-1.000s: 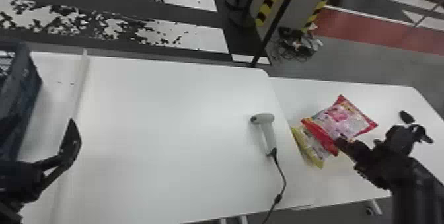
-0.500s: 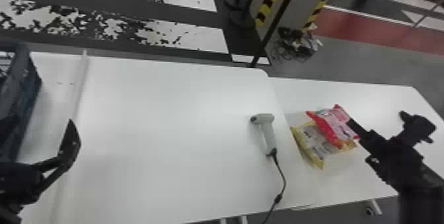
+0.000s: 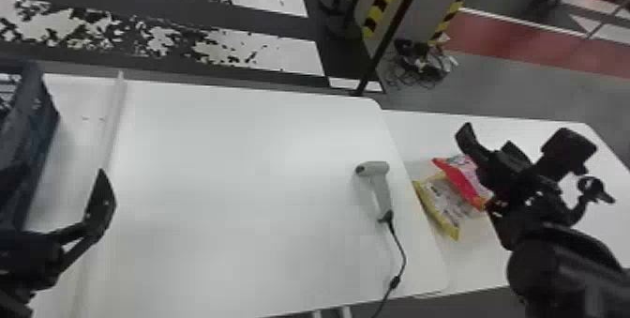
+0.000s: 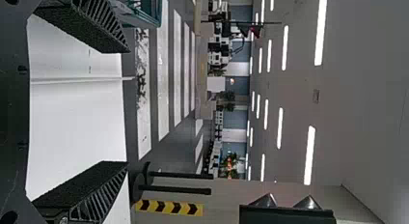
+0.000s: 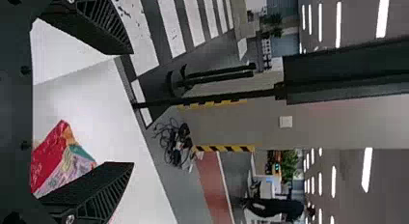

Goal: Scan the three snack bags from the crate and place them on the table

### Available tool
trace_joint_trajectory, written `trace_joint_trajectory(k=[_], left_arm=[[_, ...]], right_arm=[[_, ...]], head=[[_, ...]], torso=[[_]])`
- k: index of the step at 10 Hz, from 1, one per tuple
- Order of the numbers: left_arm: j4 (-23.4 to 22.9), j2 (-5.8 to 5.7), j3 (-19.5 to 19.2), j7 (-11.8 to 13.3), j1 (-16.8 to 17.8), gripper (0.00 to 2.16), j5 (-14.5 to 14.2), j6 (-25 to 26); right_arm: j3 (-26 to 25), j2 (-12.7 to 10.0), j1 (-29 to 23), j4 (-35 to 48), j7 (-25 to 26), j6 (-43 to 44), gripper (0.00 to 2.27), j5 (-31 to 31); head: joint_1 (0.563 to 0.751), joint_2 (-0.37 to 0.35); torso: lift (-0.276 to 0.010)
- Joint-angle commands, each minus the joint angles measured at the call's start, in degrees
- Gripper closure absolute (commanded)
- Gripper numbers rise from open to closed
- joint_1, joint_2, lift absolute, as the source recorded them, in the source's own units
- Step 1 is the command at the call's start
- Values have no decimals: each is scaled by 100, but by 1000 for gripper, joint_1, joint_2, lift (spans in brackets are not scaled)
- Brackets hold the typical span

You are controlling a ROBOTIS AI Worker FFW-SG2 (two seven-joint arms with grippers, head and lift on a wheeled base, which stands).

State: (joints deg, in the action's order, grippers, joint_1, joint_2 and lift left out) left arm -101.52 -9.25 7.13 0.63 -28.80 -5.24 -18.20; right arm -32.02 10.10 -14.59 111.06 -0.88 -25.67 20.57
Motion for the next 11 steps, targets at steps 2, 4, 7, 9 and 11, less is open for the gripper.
trace_joint_trajectory(k=[2,4,7,9,11], left_arm=[[-8,20,-1,-19,-12,39,14,-12],[10,37,16,-19,-12,39,32,-30],[10,55,16,-45,-12,39,32,-30],[1,72,16,-124,-12,39,40,-47],[-16,81,16,-186,-12,39,40,-65]], right_arm=[[1110,-307,-449,601,0,356,76,-510],[2077,-360,-844,504,158,1411,80,-976],[3132,-360,-1354,74,589,2958,80,-1336],[3545,-360,-1530,-410,984,3801,80,-1485],[3712,-360,-1626,-858,1090,4381,80,-1476]], head=[[695,-350],[695,-307],[695,-161],[695,-115],[695,-81]], torso=[[-62],[-62],[-62],[-62],[-62]])
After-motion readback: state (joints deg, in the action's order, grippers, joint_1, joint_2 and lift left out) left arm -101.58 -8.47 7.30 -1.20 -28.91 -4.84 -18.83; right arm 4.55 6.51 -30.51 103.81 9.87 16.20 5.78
